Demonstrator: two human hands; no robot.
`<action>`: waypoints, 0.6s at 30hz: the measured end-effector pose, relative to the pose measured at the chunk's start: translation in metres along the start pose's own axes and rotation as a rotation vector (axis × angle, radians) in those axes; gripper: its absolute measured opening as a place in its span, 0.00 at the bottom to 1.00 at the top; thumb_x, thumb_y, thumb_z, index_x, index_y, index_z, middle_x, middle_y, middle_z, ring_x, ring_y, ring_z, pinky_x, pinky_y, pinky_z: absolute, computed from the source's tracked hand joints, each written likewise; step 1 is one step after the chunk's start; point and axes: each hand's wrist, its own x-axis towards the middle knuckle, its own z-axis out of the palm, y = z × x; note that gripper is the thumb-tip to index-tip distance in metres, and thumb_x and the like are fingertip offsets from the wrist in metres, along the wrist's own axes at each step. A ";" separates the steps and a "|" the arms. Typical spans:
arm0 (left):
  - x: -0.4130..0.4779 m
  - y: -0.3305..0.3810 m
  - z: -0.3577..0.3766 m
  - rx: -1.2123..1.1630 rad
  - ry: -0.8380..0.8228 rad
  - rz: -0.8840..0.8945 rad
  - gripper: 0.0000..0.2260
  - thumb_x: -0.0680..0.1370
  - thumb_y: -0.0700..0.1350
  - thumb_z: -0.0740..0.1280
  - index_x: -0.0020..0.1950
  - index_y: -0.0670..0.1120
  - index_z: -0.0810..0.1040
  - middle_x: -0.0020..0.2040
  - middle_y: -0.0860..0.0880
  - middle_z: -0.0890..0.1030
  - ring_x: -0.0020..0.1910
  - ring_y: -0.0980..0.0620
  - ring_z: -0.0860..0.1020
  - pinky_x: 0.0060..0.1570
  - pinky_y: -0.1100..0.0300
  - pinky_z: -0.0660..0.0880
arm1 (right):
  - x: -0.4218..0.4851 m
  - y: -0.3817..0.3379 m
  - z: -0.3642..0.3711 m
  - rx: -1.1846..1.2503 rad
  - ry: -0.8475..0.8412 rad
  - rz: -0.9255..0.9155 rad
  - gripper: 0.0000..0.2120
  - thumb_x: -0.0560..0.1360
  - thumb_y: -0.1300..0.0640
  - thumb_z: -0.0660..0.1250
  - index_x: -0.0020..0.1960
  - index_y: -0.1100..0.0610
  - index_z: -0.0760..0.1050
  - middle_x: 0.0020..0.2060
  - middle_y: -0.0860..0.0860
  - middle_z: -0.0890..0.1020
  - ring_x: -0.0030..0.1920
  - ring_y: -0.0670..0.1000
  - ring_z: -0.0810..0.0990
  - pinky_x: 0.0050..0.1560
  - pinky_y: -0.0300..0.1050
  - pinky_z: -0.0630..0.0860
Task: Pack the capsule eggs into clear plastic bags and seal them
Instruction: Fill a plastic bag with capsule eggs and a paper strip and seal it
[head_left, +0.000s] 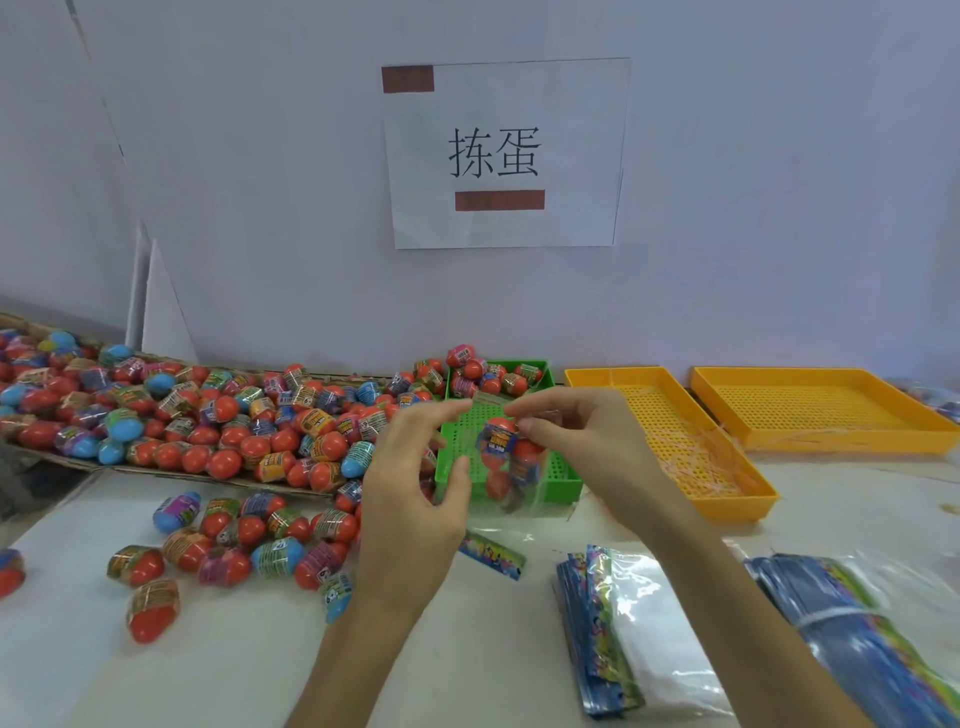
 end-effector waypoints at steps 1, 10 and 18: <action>0.001 -0.001 0.000 -0.012 -0.001 -0.060 0.19 0.78 0.40 0.70 0.66 0.55 0.76 0.59 0.59 0.75 0.54 0.54 0.78 0.52 0.66 0.75 | -0.001 -0.001 0.001 -0.007 -0.001 -0.004 0.09 0.76 0.64 0.72 0.47 0.51 0.87 0.42 0.45 0.87 0.46 0.43 0.85 0.42 0.34 0.79; 0.003 -0.001 -0.001 -0.291 -0.117 -0.385 0.06 0.79 0.45 0.71 0.42 0.52 0.84 0.37 0.51 0.84 0.36 0.53 0.81 0.37 0.65 0.77 | -0.003 -0.006 0.002 0.002 -0.085 -0.114 0.16 0.78 0.67 0.67 0.40 0.50 0.85 0.40 0.45 0.86 0.45 0.43 0.84 0.43 0.34 0.78; 0.000 -0.002 0.001 -0.287 0.058 -0.391 0.05 0.80 0.45 0.69 0.46 0.51 0.83 0.38 0.53 0.83 0.37 0.56 0.80 0.37 0.62 0.79 | -0.004 -0.003 0.008 -0.198 -0.242 -0.110 0.14 0.73 0.49 0.77 0.56 0.43 0.78 0.52 0.39 0.82 0.52 0.40 0.81 0.49 0.35 0.79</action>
